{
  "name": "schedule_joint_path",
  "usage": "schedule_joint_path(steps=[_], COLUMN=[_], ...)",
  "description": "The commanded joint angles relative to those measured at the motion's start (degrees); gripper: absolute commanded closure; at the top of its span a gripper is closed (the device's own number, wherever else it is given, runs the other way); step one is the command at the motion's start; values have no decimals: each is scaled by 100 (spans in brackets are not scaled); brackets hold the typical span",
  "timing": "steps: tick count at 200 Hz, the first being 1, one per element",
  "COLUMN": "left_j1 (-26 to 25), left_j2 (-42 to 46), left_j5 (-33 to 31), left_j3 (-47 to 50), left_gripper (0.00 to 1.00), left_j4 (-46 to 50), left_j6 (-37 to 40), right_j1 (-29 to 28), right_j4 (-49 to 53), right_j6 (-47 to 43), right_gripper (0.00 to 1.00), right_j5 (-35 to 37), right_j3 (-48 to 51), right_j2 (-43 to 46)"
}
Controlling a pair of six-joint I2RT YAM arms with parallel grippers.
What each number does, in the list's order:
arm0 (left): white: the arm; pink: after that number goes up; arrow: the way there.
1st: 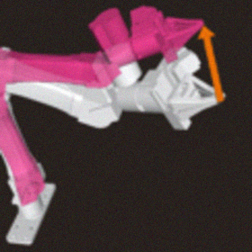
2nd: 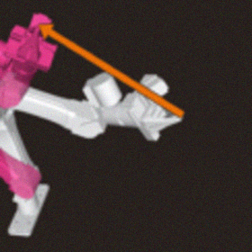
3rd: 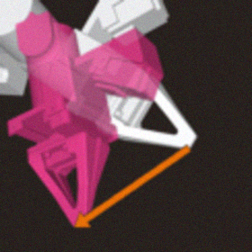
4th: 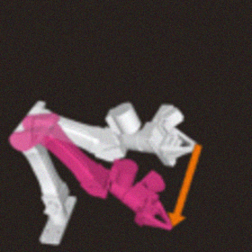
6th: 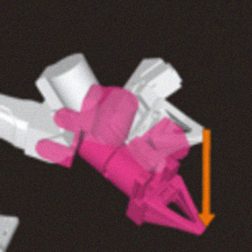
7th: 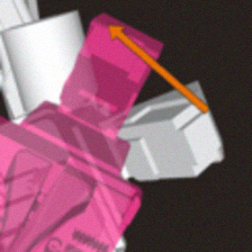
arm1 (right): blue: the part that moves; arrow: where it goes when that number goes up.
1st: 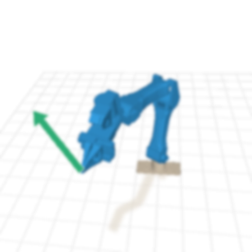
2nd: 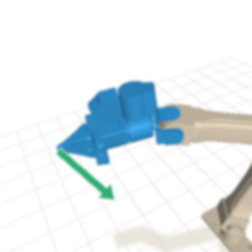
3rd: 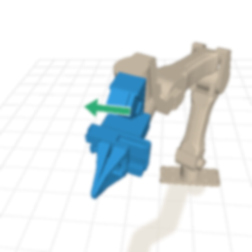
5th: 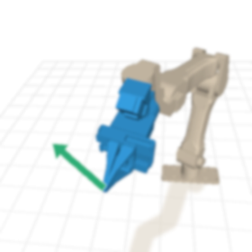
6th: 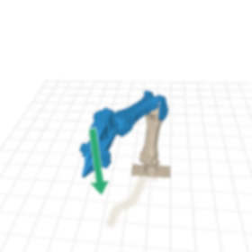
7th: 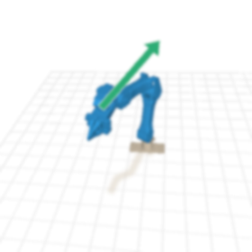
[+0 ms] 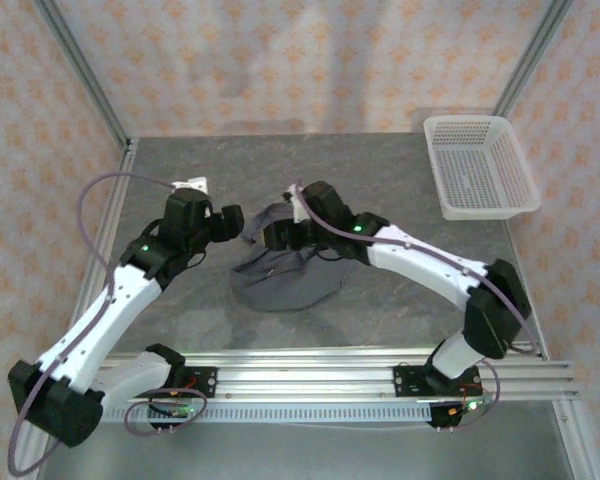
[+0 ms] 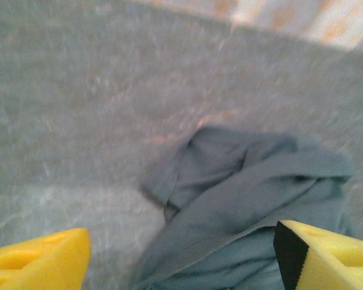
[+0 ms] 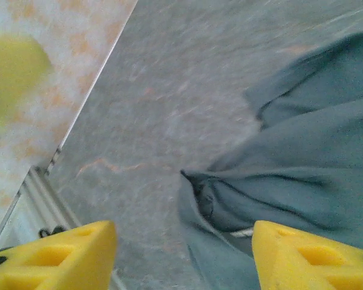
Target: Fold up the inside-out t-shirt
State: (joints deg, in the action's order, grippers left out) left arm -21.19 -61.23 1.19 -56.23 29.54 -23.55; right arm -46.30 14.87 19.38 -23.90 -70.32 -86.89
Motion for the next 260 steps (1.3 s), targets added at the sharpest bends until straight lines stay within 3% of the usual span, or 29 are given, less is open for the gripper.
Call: schedule_joint_path(steps=[1, 14, 22, 54, 74, 98, 113, 121, 131, 139, 184, 230, 245, 260], left_j1=[32, -48, -233, -1168, -1386, -1388, -1388, -1388, -1380, -1364, -987, -852, -836, -777], left_j2=[-514, -901, -1173, -2606, -3369, -4061, -4331, -4387, -4281, -4121, -3146, -2936, -2861, -2758], left_j5=[893, 1834, 2079, 1626, 1402, 1671, 1836, 1929, 1996, 2037, 2487, 2891, 3079, 2927], left_j3=[-69, -137, -279, -1298, -1617, -1802, -1899, -1967, -1980, -2019, -2171, -2238, -2217, -2225], left_gripper=[20, 20, 20, 16, 14, 16, 29, 49, 82, 100, 100, 100, 100, 100], left_j4=[429, 134, 37, 57, -123, -273, -370, -389, -497, -536, -492, -278, -302, -97], left_j6=[261, 492, 582, 225, 72, -29, -121, -186, -304, -391, -667, -491, -434, -343], right_j1=[654, 1089, 1342, 1852, 1857, 1856, 1854, 1854, 1845, 1831, 1373, 1048, 1048, 1049], right_j4=[-456, -30, 454, 729, 667, 723, 706, 688, 622, 541, -867, -2154, -2483, -2890], right_j6=[503, 928, 1155, 1459, 1486, 1553, 1503, 1425, 1262, 1130, 621, 513, 284, 165], right_gripper=[34, 35, 35, 37, 38, 38, 38, 38, 38, 38, 33, 24, 34, 77], right_j5=[1217, 1848, 2177, 1945, 1357, 1210, 1171, 1129, 1039, 1010, 492, 341, 412, 237], right_j3=[484, 664, 652, 920, 933, 1039, 1128, 1169, 1260, 1394, 2461, 2348, 2263, 2334], right_j2=[994, 1040, 936, 451, 125, 53, 166, 250, 393, 537, 1117, 142, -139, -193])
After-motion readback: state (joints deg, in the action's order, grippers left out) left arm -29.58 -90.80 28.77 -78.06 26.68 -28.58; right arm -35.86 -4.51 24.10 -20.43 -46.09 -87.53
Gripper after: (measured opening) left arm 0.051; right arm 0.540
